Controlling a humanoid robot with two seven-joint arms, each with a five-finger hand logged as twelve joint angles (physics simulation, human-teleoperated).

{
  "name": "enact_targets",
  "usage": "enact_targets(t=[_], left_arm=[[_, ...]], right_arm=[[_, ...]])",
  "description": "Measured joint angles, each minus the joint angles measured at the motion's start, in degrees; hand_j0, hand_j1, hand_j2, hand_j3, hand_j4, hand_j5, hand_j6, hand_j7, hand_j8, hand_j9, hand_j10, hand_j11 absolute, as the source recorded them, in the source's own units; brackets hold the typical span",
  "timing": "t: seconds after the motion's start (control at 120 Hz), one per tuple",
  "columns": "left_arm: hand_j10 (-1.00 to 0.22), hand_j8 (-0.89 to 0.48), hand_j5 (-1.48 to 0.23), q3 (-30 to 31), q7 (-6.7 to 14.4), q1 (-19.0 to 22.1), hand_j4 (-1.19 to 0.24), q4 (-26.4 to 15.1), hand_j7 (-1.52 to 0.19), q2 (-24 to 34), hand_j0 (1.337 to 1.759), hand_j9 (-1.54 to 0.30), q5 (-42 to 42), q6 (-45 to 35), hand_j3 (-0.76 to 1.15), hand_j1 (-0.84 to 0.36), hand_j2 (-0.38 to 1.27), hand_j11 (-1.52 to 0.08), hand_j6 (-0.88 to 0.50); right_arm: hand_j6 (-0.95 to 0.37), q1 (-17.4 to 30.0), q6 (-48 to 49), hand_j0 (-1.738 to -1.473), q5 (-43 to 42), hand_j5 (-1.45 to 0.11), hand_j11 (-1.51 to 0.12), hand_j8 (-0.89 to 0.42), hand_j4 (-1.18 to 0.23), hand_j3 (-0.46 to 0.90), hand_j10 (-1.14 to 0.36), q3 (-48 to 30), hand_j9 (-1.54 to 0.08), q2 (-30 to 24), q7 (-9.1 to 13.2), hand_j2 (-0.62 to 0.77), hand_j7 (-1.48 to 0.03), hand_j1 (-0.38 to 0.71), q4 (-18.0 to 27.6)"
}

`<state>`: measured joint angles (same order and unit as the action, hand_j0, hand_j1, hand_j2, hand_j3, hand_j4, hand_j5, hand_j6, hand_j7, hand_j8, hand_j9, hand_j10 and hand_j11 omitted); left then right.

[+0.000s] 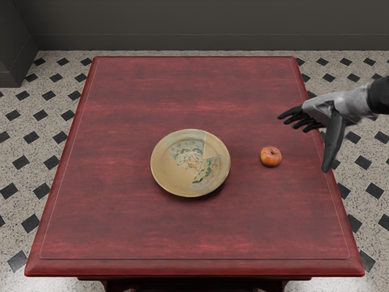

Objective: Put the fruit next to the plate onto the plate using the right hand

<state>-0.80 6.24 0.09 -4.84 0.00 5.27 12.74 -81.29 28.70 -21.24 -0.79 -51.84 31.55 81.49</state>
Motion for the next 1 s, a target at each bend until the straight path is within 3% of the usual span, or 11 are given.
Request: enact_targets(t=[0.125, 0.333, 0.617, 0.8, 1.0], left_arm=[[0.00, 0.00, 0.00, 0.0, 0.0, 0.0, 0.00, 0.0, 0.00, 0.0, 1.658, 0.00, 0.0, 0.0, 0.00, 0.35, 0.00, 0.00, 0.00], [0.00, 0.00, 0.00, 0.0, 0.0, 0.0, 0.00, 0.0, 0.00, 0.0, 1.658, 0.00, 0.0, 0.0, 0.00, 0.35, 0.00, 0.00, 0.00], [0.00, 0.00, 0.00, 0.0, 0.0, 0.0, 0.00, 0.0, 0.00, 0.0, 1.658, 0.00, 0.0, 0.0, 0.00, 0.35, 0.00, 0.00, 0.00], [0.00, 0.00, 0.00, 0.0, 0.0, 0.0, 0.00, 0.0, 0.00, 0.0, 1.658, 0.00, 0.0, 0.0, 0.00, 0.35, 0.00, 0.00, 0.00], [0.00, 0.00, 0.00, 0.0, 0.0, 0.0, 0.00, 0.0, 0.00, 0.0, 1.658, 0.00, 0.0, 0.0, 0.00, 0.35, 0.00, 0.00, 0.00]], right_arm=[[-0.03, -3.9, -7.1, -1.658, -1.6, -0.03, -0.03, -0.03, -0.03, 0.00, -0.03, 1.6, -0.03, 4.0, 2.4, 0.00, -0.03, -0.32, 2.1], [-0.03, -9.0, -16.8, -1.658, -7.9, -0.04, -0.04, -0.03, -0.03, 0.00, -0.03, 7.3, -0.04, 11.5, 3.3, -0.01, -0.04, -0.32, 3.0], [-0.03, -9.8, -28.2, -1.658, -9.9, -0.04, -0.04, -0.03, -0.03, 0.00, -0.03, 12.7, -0.04, 14.1, 3.4, -0.01, -0.04, -0.32, 8.5], [-0.03, -9.7, -34.8, -1.658, -10.1, -0.04, -0.04, -0.03, -0.03, 0.00, -0.03, 17.2, -0.04, 17.0, 3.4, -0.01, -0.04, -0.31, 9.7], [-0.10, -10.0, -40.2, -1.658, -10.1, -0.12, -0.12, -0.10, -0.09, 0.00, -0.09, 20.4, -0.12, 19.1, 3.4, -0.02, -0.12, -0.24, 11.2]])
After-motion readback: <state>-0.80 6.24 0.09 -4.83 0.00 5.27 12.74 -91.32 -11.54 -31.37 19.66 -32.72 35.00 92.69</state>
